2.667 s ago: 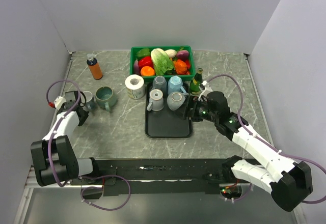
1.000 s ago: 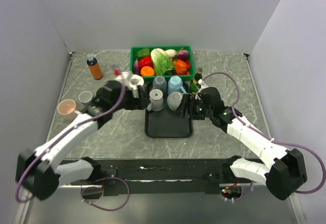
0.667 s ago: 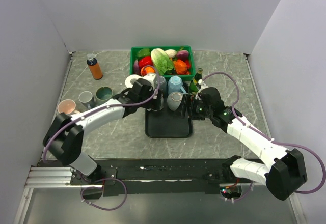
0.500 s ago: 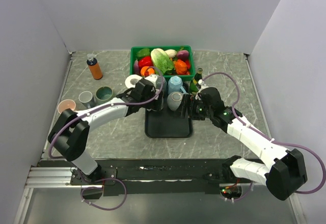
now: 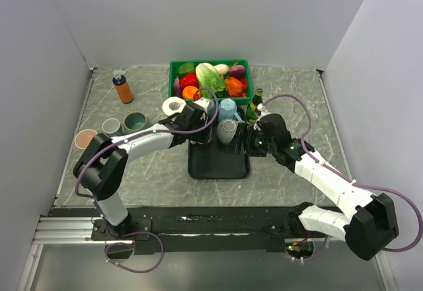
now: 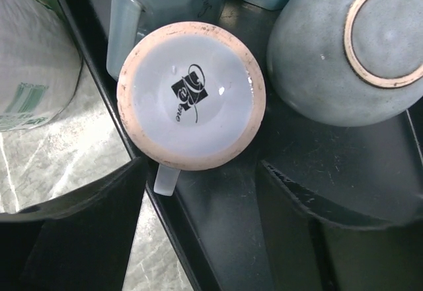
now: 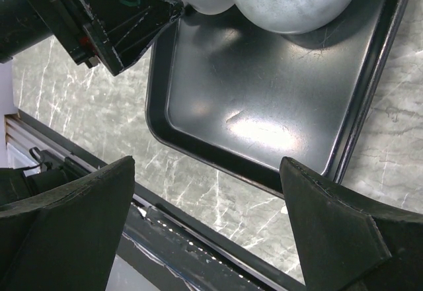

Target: Turn the mug right side up

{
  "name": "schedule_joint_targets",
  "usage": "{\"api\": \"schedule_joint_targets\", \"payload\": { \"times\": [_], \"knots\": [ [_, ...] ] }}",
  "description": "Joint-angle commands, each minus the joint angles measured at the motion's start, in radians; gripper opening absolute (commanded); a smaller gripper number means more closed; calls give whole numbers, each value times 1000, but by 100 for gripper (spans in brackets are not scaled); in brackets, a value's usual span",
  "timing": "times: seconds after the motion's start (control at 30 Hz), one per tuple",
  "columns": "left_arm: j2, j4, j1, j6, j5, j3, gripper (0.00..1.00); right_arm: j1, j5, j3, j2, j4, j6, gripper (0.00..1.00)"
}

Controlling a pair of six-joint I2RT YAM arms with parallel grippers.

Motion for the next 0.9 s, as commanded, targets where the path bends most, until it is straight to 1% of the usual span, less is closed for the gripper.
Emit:
{"api": "schedule_joint_targets", "payload": {
  "times": [0.0, 0.03, 0.07, 0.13, 0.17, 0.2, 0.27, 0.43, 0.5, 0.53, 0.67, 0.87],
  "knots": [
    [-1, 23, -4, -4, 34, 24, 68, -7, 15, 17, 2, 14, 4, 96],
    [-4, 25, -4, -7, 43, 21, 67, -9, 14, 17, 4, 14, 4, 96],
    [-5, 37, -4, -8, 51, 15, 63, -9, 14, 15, 4, 17, 6, 96],
    [-11, 46, -4, -19, 65, -5, 59, -7, 11, 14, 7, 17, 4, 96],
    [-13, 52, -3, -21, 70, -10, 54, -7, 11, 12, 8, 17, 7, 96],
    [-13, 60, -4, -25, 73, -22, 54, -7, 11, 11, 8, 18, 8, 96],
    [-16, 63, -4, -31, 53, -27, 55, -7, 11, 8, 8, 20, 9, 96],
    [-28, 66, -4, -19, 30, -36, 64, -9, 11, 3, 7, 21, 11, 96],
    [-16, 63, -4, -13, 17, -30, 64, -7, 11, 2, 5, 20, 12, 96],
    [-10, 66, -4, -13, 14, -28, 62, -9, 11, 2, 5, 21, 12, 96],
    [22, 72, -4, -13, 28, -18, 48, -9, 14, -1, 4, 20, 11, 95],
    [39, 81, -4, -21, 10, -16, 42, -9, 17, -6, 1, 15, 11, 95]
  ]
}}
